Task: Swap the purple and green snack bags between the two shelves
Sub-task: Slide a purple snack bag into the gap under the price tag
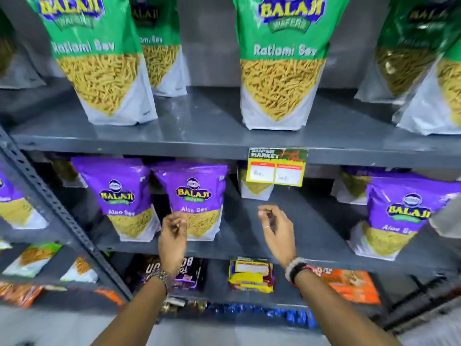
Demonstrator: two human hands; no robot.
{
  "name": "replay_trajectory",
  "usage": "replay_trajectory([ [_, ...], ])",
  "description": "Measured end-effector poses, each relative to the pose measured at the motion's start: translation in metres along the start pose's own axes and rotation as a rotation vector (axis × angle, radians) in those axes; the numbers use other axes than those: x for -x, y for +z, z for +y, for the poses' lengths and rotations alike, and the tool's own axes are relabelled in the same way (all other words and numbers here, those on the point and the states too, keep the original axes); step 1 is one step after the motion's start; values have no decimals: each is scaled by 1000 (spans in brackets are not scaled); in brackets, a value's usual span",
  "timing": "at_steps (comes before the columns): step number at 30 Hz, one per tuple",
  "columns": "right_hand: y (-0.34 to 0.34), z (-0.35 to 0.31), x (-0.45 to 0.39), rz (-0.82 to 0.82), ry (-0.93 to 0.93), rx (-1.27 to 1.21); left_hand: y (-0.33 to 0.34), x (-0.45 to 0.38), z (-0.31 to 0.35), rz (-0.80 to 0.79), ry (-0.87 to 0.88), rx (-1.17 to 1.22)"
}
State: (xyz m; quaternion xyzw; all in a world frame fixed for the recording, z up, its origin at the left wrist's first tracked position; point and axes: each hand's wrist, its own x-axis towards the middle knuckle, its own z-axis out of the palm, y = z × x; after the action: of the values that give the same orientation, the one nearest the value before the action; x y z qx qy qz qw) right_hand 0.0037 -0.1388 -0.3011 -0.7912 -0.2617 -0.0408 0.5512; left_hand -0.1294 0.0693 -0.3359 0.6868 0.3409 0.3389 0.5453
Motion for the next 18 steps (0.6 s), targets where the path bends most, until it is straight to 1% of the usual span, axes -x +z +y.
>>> replay_trajectory([
  [2, 24, 12, -7, -106, 74, 9, -4, -11, -8, 17, -31, -25],
  [4, 51, 22, -17, -215, 162, 17, -8, -27, -12, -18, -77, -80],
  [6, 74, 27, -27, -311, 232, 35, -9, -47, -22, -114, -132, -155],
  [8, 95, 27, -34, -371, 289, 37, -13, -62, -30, -236, -177, -317],
  [9, 106, 29, -37, -378, 319, 17, -14, -67, -32, -281, -190, -379],
  [10, 114, 29, -40, -380, 334, -7, -12, -72, -33, -308, -187, -392],
  [13, 137, 46, -41, -410, 340, -67, -12, -83, -45, -364, -182, -373],
  [16, 144, 48, -39, -409, 405, -190, -16, -92, -61, -354, -165, -336],
  [18, 143, 48, -39, -411, 431, -214, -14, -89, -46, -341, -166, -361],
])
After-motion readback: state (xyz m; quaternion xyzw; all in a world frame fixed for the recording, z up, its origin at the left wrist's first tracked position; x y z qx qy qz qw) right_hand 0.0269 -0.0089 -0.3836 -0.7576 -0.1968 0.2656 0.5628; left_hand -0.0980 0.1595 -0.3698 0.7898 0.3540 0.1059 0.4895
